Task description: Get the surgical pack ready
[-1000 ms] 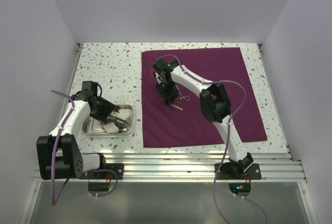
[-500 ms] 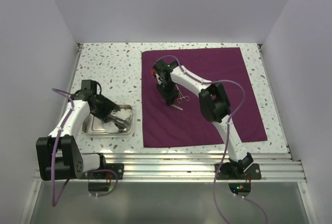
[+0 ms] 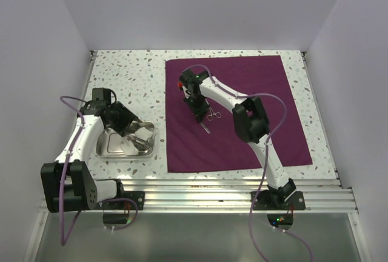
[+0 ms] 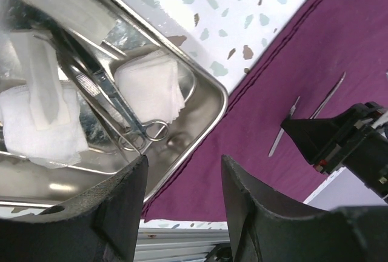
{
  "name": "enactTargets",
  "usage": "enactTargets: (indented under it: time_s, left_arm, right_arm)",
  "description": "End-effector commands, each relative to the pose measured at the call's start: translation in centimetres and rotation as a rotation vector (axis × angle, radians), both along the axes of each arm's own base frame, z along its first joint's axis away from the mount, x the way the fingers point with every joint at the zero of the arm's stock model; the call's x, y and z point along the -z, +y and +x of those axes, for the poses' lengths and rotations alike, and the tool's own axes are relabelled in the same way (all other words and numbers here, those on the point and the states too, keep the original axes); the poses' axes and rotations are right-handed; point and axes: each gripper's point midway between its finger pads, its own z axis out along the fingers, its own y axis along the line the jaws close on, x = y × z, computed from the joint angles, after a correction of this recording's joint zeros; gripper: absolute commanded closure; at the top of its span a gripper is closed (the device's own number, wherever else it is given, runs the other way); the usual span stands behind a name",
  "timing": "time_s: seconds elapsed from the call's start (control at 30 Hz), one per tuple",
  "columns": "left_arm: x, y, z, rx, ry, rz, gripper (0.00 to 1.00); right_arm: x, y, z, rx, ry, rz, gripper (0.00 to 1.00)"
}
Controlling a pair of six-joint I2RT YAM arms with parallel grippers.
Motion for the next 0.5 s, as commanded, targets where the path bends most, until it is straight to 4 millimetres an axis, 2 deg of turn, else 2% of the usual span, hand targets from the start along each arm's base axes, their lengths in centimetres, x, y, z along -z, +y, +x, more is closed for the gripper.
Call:
enactTargets:
  time_s: [0.0, 0.27, 0.4, 0.47]
  left_arm:
    - [-2.7, -0.1, 2.4, 0.051, -0.129, 0.002, 0.44]
    - [-3.8, -2.0, 4.1, 0.158, -0.226, -0.041, 0.42]
    - [-4.0, -4.1, 4.6, 0.237, -0.253, -0.076, 0.4]
    - [-3.7, -6.0, 4.6, 0.303, -0.242, -0.084, 0.4]
  right_arm:
    - [0.4, -0.3, 0.0, -0.013, 0.002, -0.034, 0.88]
    - [-2.6, -0.4, 0.0, 0.002, -0.036, -0.005, 0.96]
    - [-3.7, -0.6, 0.1, 0.024, -0.039, 0.023, 0.99]
    - [-4.1, -0.5, 0.0, 0.037, -0.024, 0.053, 1.0]
